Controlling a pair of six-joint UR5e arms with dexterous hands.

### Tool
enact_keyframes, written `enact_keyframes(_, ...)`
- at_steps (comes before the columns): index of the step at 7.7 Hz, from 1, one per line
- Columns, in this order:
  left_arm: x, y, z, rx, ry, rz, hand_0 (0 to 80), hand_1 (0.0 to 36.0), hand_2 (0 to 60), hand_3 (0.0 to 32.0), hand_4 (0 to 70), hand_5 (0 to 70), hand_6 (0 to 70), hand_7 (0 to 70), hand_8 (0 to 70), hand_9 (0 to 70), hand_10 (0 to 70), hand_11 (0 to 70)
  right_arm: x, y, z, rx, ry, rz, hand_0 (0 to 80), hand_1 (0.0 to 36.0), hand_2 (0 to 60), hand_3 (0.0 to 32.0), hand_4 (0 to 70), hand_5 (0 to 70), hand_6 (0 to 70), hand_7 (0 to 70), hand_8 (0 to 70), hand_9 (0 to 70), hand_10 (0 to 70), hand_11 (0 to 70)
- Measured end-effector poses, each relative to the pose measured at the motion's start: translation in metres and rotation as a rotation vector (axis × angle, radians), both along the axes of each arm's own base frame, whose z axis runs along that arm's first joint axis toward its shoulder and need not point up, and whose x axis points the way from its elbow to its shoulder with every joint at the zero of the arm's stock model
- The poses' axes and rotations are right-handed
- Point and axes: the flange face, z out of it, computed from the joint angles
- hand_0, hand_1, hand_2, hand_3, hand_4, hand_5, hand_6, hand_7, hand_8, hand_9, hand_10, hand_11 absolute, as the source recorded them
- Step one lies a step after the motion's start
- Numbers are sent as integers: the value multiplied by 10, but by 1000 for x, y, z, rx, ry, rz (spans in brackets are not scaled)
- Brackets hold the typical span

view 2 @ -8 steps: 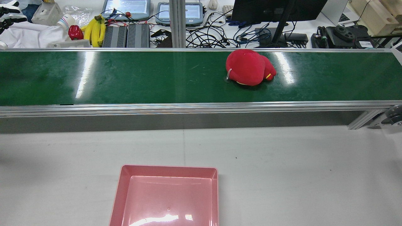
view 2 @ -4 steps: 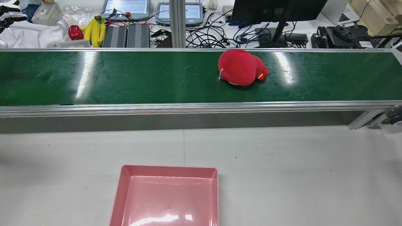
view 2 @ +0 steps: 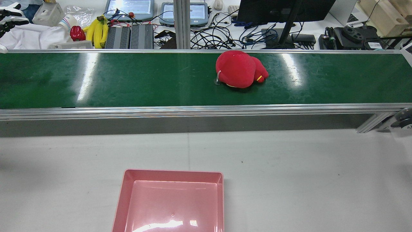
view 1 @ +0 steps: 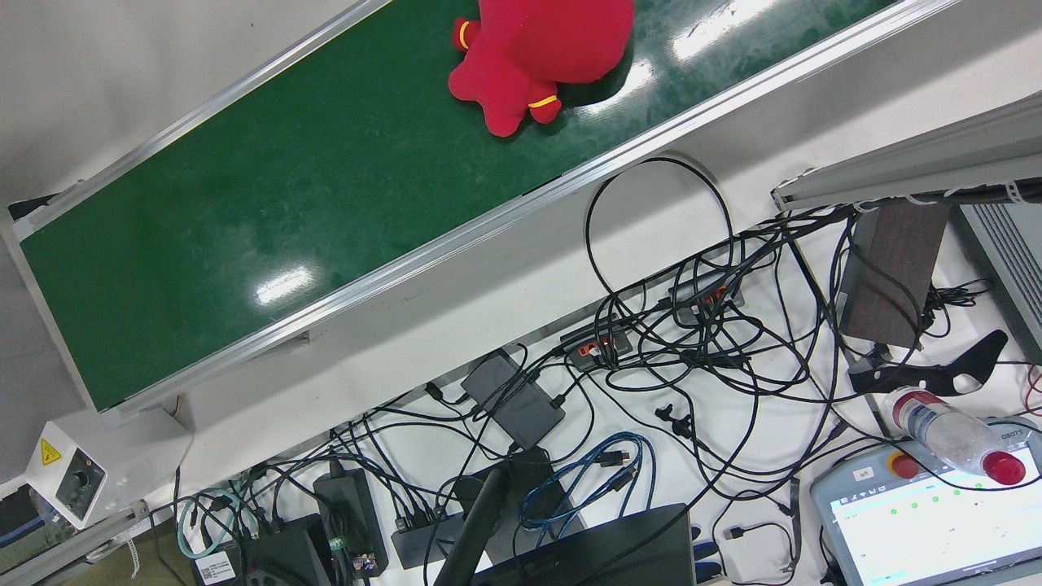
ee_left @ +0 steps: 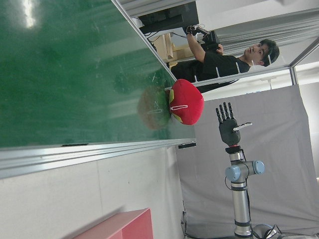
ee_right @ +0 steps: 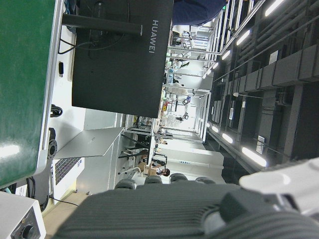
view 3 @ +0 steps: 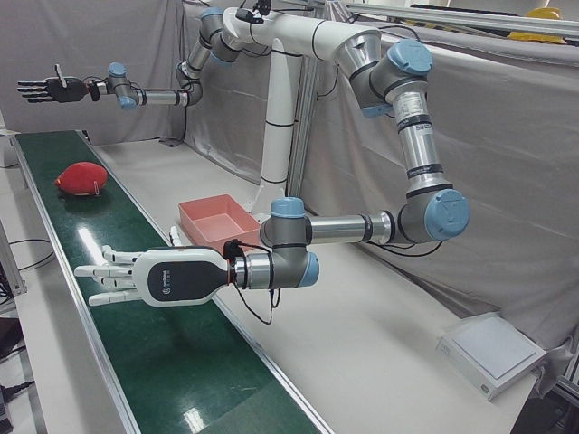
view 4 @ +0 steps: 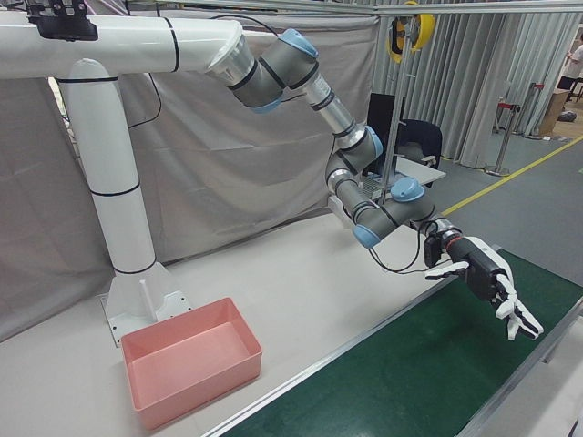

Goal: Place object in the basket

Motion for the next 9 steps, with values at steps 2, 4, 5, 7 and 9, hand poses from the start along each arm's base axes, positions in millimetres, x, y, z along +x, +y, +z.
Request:
enact_keyframes(2,3,2,1,-10,-8,9,589,175,0,0,150,313,62,46,128,195,0,0,0,0,0,0,0,0,0,0,0,0,0,0,0,0,0,0,0,0)
enact_keyframes(4,-2,4,-6,-11,-7,6,590,183,0,0,156,322,64,49,134,203,0,0,0,0,0,0,0,0,0,0,0,0,0,0,0,0,0,0,0,0)
enact_keyframes(5,-3,8,-15,-6,-6,6,591,187,0,0,156,321,65,50,135,204,0,0,0,0,0,0,0,0,0,0,0,0,0,0,0,0,0,0,0,0)
enact_keyframes(7,-4,13,-24,-3,-6,10,593,186,0,0,154,320,65,50,136,205,0,0,0,0,0,1,0,1,0,0,0,0,0,0,0,0,0,0,0,0)
enact_keyframes(9,-4,14,-26,-2,-5,10,592,184,0,0,158,321,64,51,136,205,0,0,0,0,0,1,0,0,0,0,0,0,0,0,0,0,0,0,0,0)
